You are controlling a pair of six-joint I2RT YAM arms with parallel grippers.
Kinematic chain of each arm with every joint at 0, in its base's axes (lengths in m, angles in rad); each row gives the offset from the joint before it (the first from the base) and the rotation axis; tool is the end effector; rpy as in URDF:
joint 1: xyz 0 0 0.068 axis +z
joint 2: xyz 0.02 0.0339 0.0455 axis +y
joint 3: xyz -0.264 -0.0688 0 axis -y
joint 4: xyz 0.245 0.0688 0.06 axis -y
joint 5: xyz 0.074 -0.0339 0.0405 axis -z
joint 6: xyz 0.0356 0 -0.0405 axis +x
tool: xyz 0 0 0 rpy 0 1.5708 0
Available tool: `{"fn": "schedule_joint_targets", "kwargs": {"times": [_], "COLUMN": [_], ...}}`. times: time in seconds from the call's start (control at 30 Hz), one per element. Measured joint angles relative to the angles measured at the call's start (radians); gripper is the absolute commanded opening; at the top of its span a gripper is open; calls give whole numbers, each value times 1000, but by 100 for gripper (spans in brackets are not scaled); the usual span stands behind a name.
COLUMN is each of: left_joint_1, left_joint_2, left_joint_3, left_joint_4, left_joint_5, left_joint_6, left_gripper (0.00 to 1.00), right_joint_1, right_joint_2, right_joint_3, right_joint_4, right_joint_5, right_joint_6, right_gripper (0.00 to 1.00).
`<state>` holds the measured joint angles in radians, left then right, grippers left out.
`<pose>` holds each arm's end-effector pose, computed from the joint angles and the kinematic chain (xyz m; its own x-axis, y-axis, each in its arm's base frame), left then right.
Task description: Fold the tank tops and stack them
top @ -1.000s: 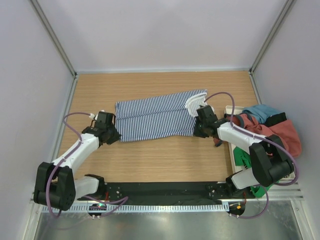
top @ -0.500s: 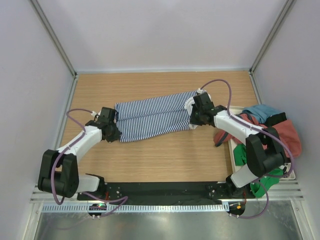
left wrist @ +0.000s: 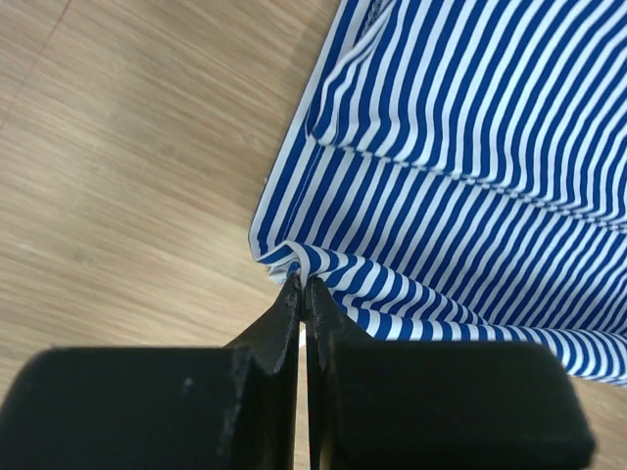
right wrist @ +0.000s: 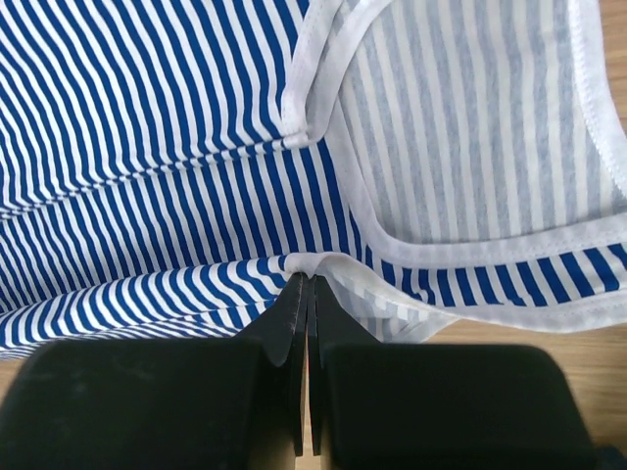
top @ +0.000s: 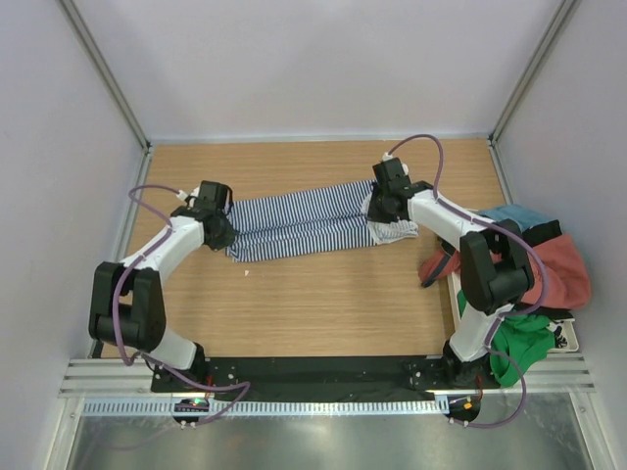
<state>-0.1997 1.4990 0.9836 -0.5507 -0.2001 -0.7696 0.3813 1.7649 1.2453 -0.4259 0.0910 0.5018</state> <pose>0.2920 -0.0519 0.2130 -0.6859 -0.5570 -0.4683 -0.5250 0.8244 -0.2115 0.3515 0.1375 0.2142 -0.8143 0.1896 -0.5486 0.0804 0.9729 0.2170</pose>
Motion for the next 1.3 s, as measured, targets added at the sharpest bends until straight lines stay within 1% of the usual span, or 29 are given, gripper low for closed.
{"fn": "schedule_joint_targets", "kwargs": {"times": [0.37, 1.0, 1.2, 1.27, 1.3], "left_joint_1": [27, 82, 94, 96, 97], "left_joint_2": [143, 265, 311, 324, 328], "left_joint_3": [128, 225, 271, 283, 288], "left_joint_4": [0, 3, 6, 10, 13], "left_joint_5": [-2, 25, 42, 48, 54], "left_joint_6": [10, 22, 33, 42, 44], "left_gripper": [0, 0, 2, 7, 9], "right_joint_1": [-22, -24, -27, -29, -30], "right_joint_2": [108, 241, 278, 285, 286], "right_joint_3": [125, 300, 330, 334, 334], "right_joint_4": [-21, -56, -68, -69, -69], "right_joint_5": [-1, -4, 3, 7, 11], "right_joint_6": [-3, -3, -3, -3, -2], "right_gripper": [1, 2, 6, 9, 14]}}
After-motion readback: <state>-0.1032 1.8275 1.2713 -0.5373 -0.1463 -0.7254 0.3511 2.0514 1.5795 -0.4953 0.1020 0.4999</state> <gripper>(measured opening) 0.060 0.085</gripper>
